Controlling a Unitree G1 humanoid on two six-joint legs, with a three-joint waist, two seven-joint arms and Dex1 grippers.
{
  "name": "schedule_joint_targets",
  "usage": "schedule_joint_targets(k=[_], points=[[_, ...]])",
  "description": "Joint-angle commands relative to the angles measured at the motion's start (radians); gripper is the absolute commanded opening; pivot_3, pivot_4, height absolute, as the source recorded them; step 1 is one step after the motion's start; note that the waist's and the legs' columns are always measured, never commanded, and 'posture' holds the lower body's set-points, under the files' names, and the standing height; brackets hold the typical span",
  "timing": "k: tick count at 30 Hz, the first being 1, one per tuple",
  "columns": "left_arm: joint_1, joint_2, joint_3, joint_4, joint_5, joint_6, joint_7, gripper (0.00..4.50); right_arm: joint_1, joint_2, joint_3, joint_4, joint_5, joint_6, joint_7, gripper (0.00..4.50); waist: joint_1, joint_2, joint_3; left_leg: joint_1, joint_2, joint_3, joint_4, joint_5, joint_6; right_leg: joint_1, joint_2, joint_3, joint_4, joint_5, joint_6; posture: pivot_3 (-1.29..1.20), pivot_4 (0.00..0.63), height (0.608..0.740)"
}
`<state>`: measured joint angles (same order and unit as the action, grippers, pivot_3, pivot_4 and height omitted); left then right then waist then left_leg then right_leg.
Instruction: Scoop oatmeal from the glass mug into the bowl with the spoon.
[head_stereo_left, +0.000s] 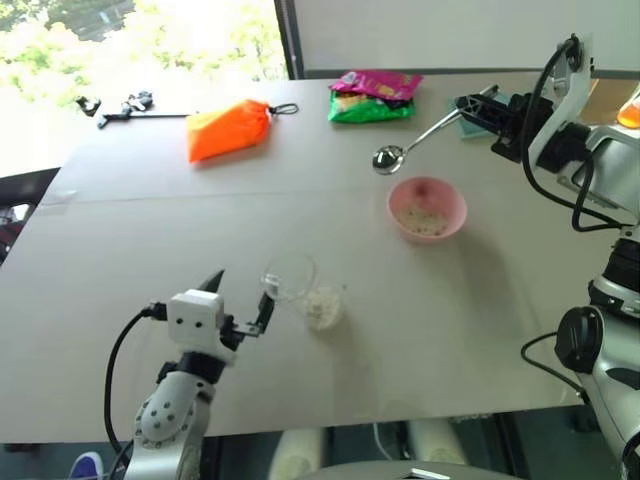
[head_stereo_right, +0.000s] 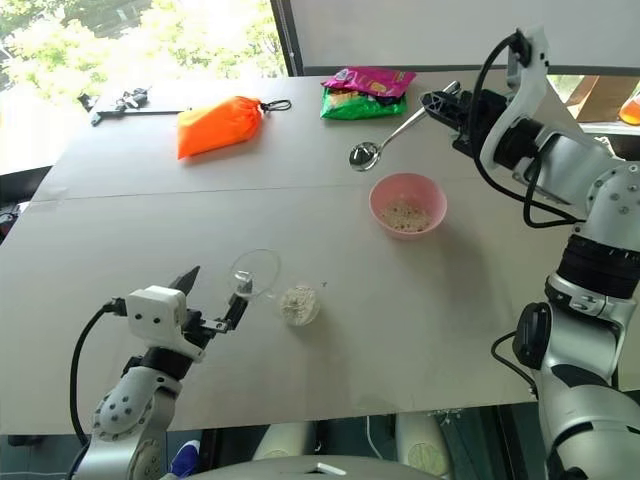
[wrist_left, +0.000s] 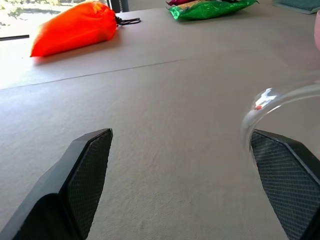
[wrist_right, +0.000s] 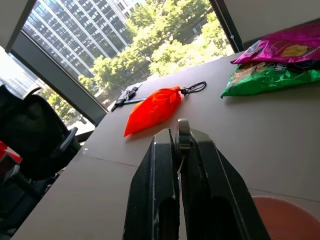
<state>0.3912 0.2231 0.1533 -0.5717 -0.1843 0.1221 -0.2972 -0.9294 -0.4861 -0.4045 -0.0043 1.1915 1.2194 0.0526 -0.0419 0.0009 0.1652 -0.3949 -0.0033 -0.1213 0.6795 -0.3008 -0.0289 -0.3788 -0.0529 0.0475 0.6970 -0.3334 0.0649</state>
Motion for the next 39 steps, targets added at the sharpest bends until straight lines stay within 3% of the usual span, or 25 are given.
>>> schedule_joint_targets(k=[1,12,15,22,23,31,36,39], points=[[-0.019,0.009,-0.021,-0.023,0.01,-0.02,-0.004,4.47,-0.006,-0.008,-0.007,-0.051,0.018,-0.012,0.008,0.0,0.0,0.0,0.0,0.0,0.0,0.0,0.0,0.0,0.0,0.0,0.0,0.0,0.0,0.0,0.0,0.0,0.15,0.74],[-0.148,0.025,-0.065,-0.042,0.018,0.072,0.014,4.47,-0.002,-0.012,-0.008,-0.068,0.024,-0.009,-0.005,0.0,-0.001,0.0,0.0,0.0,0.0,0.0,0.0,0.0,0.0,0.0,0.0,0.0,0.0,0.0,0.0,0.0,0.15,0.74],[-0.154,0.033,-0.064,-0.046,0.022,0.085,0.016,3.7,-0.001,-0.014,-0.01,-0.073,0.026,-0.007,-0.009,0.0,-0.002,0.0,0.0,0.0,0.0,0.0,0.0,0.0,0.0,0.0,0.0,0.0,0.0,0.0,0.0,0.0,0.15,0.74],[-0.168,0.053,-0.06,-0.048,0.02,0.101,0.013,0.39,0.007,-0.009,-0.009,-0.083,0.029,-0.008,-0.017,0.0,-0.001,0.0,0.0,0.0,0.0,0.0,0.0,0.0,-0.001,0.0,0.0,0.0,0.0,0.0,0.0,0.0,0.15,0.74],[-0.17,0.054,-0.059,-0.049,0.019,0.103,0.014,0.09,0.008,-0.009,-0.008,-0.085,0.029,-0.009,-0.017,0.0,-0.001,0.0,0.0,0.0,0.0,0.0,0.0,0.0,-0.001,0.0,0.0,0.0,0.0,0.0,0.0,0.0,0.15,0.74],[-0.244,0.042,-0.04,-0.083,0.02,0.181,0.072,0.09,0.017,-0.012,-0.002,-0.11,0.025,-0.015,-0.01,0.0,0.0,0.0,0.0,0.0,0.0,0.0,0.0,0.0,-0.001,0.0,0.0,0.0,0.0,0.0,0.0,0.0,0.15,0.74],[-0.518,0.073,-0.045,-0.018,0.083,0.291,0.144,0.09,-0.015,-0.034,0.023,-0.133,-0.012,-0.045,0.015,0.0,0.003,0.0,0.0,-0.001,-0.001,-0.003,0.001,0.001,-0.001,0.0,0.0,-0.002,0.001,0.0,0.0,0.0,0.15,0.74],[-0.759,0.13,-0.113,0.189,0.168,0.222,0.11,0.09,-0.068,-0.055,0.044,-0.113,-0.066,-0.088,0.036,0.0,0.0,0.0,0.0,-0.002,-0.002,-0.003,0.002,0.003,-0.004,0.0,0.0,-0.003,0.001,0.0,0.0,0.0,0.15,0.74]])
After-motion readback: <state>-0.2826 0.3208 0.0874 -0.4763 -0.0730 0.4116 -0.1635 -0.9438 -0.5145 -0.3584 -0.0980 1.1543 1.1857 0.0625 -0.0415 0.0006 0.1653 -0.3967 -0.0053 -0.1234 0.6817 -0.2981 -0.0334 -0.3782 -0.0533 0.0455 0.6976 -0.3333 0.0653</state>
